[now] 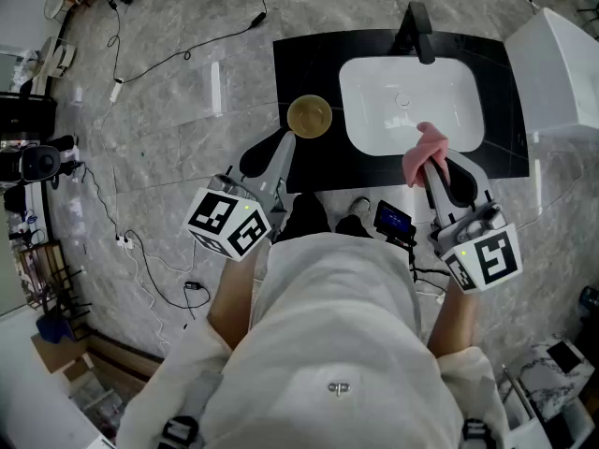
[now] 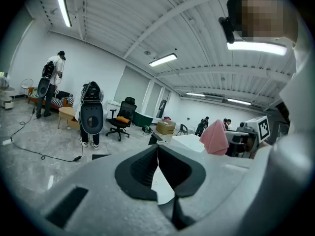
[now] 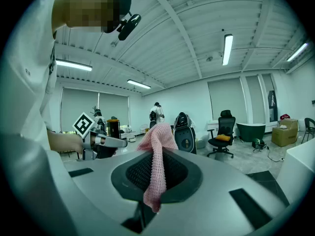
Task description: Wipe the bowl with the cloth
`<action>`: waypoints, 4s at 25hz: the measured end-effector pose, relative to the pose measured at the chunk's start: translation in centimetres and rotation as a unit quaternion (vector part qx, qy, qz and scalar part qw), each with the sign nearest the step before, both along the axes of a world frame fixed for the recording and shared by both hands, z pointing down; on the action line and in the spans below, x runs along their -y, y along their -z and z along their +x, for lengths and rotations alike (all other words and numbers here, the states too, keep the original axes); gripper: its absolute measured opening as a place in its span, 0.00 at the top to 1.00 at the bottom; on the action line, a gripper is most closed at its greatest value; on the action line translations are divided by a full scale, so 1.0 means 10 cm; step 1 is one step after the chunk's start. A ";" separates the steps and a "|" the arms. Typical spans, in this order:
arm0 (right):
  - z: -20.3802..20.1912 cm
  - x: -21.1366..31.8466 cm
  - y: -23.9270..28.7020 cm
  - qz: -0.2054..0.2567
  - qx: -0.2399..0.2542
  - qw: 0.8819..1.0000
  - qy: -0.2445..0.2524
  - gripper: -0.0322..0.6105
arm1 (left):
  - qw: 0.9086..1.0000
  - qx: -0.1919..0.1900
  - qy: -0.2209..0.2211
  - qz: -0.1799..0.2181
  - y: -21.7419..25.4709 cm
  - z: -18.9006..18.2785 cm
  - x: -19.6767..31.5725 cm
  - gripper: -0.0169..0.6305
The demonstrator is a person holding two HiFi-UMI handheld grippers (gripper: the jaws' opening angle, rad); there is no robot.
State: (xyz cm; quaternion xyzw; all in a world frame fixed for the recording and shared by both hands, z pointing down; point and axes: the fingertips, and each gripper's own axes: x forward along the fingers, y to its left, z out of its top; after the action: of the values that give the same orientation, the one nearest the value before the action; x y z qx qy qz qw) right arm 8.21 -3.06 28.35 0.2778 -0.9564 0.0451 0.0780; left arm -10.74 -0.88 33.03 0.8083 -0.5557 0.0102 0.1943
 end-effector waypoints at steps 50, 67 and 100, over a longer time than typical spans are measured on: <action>-1.12 0.41 -0.40 -0.058 -0.046 0.990 -0.123 0.93 | 0.974 0.004 -0.137 -0.183 -1.54 -0.89 0.86 0.83; -1.24 0.40 -0.61 -0.093 -0.072 0.979 -0.165 0.93 | 0.943 -0.011 -0.157 -0.293 -2.51 -0.85 0.85 0.81; -0.92 0.25 -0.63 -0.099 -0.072 0.974 -0.192 0.93 | 0.923 -0.056 -0.115 -0.362 -2.80 -0.67 0.84 0.93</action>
State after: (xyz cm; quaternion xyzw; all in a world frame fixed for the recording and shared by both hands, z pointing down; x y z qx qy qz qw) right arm -1.01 -5.55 34.66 0.4501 -0.8677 0.1334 0.1637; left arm -17.48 -9.30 61.06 0.7406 -0.4056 0.1872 0.5019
